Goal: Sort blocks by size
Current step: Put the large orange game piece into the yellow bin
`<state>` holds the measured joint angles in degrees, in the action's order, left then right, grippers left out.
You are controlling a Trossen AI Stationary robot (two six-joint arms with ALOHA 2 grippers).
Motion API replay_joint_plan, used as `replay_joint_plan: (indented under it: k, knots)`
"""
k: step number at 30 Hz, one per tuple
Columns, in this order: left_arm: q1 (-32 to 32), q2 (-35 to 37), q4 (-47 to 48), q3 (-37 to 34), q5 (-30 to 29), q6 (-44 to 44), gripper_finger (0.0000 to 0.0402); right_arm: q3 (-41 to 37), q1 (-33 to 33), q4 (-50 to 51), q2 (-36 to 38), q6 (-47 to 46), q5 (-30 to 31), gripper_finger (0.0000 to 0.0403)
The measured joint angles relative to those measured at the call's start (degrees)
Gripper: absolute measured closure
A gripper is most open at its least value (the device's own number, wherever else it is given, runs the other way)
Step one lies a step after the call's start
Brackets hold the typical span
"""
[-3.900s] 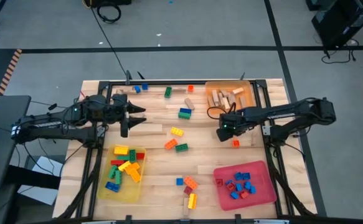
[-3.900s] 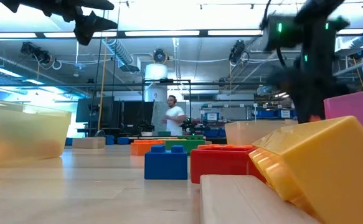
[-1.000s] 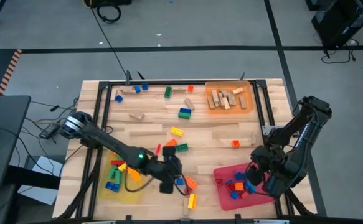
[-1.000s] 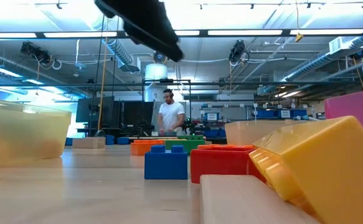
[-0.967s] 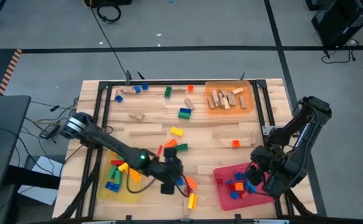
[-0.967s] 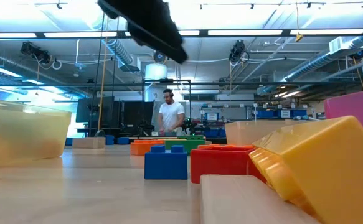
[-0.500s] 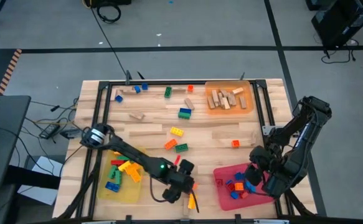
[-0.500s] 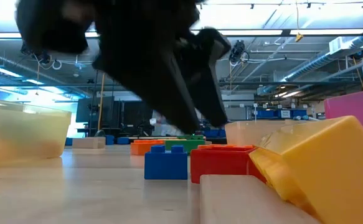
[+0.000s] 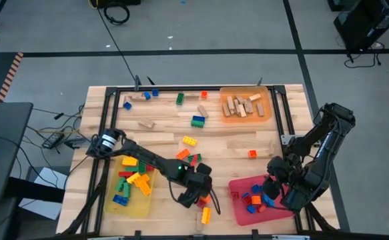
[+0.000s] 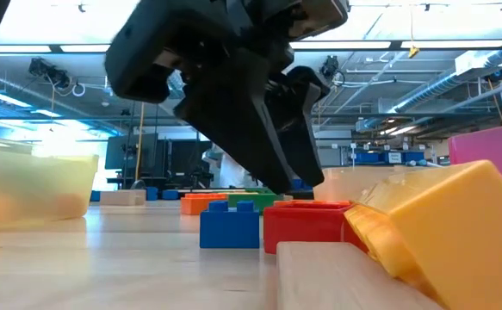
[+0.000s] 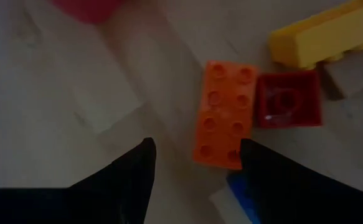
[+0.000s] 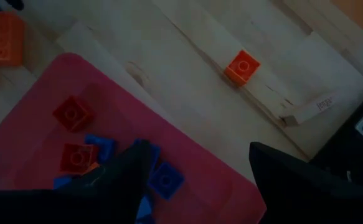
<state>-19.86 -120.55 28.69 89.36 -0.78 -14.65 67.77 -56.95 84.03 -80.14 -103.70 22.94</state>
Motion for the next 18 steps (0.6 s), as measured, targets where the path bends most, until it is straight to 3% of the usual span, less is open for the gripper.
replay_joint_plan:
  k: [4,18]
  knots:
    - [0.00,-0.19,-0.08,0.00,3.35,-0.16,0.0163,0.00,0.00,0.00,0.00,-0.01,0.01,0.0118]
    - [-0.46,-3.42,-3.49,0.04,2.36,0.05,0.0163,-0.02,0.00,-0.54,-0.07,-0.04,0.02,0.0119]
